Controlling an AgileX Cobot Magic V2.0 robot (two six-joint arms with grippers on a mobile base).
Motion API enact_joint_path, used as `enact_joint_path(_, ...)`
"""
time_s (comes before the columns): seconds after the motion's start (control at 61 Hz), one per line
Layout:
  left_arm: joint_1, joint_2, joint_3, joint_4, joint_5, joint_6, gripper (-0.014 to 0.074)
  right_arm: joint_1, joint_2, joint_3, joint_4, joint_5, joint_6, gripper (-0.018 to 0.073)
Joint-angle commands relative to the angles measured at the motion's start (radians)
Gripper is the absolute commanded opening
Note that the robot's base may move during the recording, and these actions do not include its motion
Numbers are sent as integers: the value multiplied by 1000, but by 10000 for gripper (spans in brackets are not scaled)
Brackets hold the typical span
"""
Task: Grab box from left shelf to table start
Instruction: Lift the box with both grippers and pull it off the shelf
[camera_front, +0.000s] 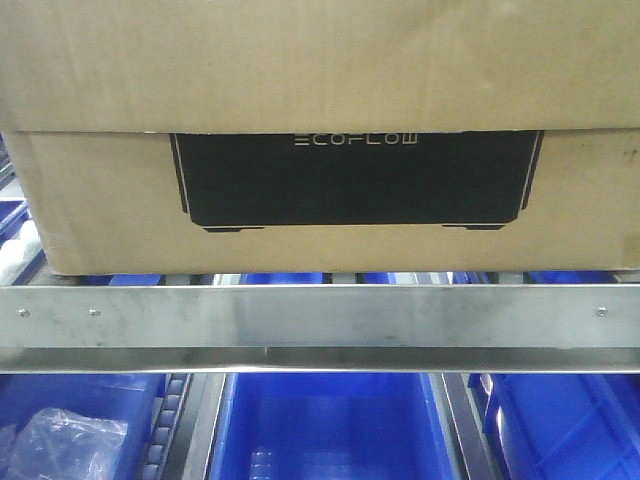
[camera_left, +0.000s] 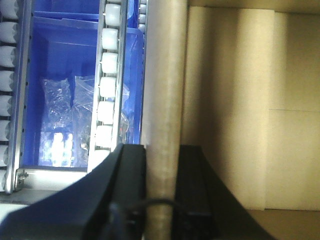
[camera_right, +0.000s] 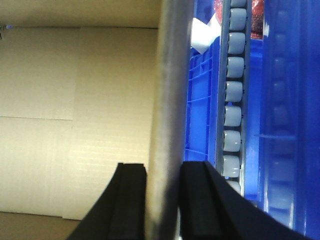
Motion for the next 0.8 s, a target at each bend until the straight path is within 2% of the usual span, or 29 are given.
enact_joint_path(0.0,-2,-41,-32,3,-75,-21,-85,-1,-47,-34,34,-80,-6,18)
enact_joint_path(0.279,-2,-139,-32,-23,-37,-38,-85,-1,-128,-25,41,-54,-5,18)
enact_joint_path(0.459,-14,-209,-2,-23,-41,-51,-85,-1,-224,56,72,-64,-5,18)
enact_joint_path(0.639,-85,-297,105,-17,-60,-51,-85,-1,-364,170,72,-75,-5,18)
enact_joint_path(0.787,-148,-403,227,27,-115,-129,-85,-1,-482,256,72,-80,-5,18)
